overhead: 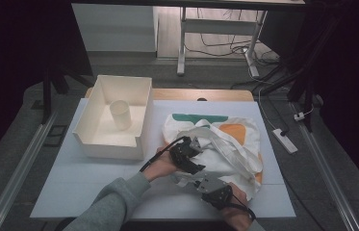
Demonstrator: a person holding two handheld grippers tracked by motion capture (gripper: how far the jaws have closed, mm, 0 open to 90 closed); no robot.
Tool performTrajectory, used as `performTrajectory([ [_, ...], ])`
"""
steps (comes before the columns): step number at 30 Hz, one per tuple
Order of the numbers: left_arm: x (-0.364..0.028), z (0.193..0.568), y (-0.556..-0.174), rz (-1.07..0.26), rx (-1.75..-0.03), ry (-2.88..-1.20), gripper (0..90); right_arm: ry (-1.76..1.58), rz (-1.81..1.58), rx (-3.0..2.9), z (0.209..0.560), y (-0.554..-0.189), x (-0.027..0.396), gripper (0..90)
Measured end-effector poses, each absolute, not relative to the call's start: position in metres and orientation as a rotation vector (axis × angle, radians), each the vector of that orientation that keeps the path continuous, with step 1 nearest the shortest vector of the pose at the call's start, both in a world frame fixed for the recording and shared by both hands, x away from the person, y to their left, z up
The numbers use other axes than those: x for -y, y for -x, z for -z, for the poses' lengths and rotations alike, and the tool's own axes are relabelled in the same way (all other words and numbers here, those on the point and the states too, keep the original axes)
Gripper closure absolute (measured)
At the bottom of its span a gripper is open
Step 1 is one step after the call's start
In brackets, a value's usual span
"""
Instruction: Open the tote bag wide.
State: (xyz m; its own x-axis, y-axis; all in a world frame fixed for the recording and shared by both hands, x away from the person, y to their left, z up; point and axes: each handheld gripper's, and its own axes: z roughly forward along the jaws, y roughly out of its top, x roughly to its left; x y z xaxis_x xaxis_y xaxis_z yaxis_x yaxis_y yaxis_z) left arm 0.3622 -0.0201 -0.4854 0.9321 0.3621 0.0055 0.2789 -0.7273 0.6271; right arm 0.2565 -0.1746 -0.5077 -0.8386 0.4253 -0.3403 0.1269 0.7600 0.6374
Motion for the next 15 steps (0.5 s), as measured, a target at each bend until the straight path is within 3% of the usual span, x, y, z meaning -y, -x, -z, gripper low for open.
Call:
performTrajectory([
  [12, 0.027, 0.498, -0.362, -0.128, -0.404, -2.509, 38.5, -0.427, -0.943, -2.461, 0.498, -0.254, 0.179, 87.4],
  [15, 0.029, 0.5, -0.36, -0.179, -0.399, -2.526, 44.5, -0.421, -0.948, -2.463, 0.498, -0.253, 0.178, 87.4],
])
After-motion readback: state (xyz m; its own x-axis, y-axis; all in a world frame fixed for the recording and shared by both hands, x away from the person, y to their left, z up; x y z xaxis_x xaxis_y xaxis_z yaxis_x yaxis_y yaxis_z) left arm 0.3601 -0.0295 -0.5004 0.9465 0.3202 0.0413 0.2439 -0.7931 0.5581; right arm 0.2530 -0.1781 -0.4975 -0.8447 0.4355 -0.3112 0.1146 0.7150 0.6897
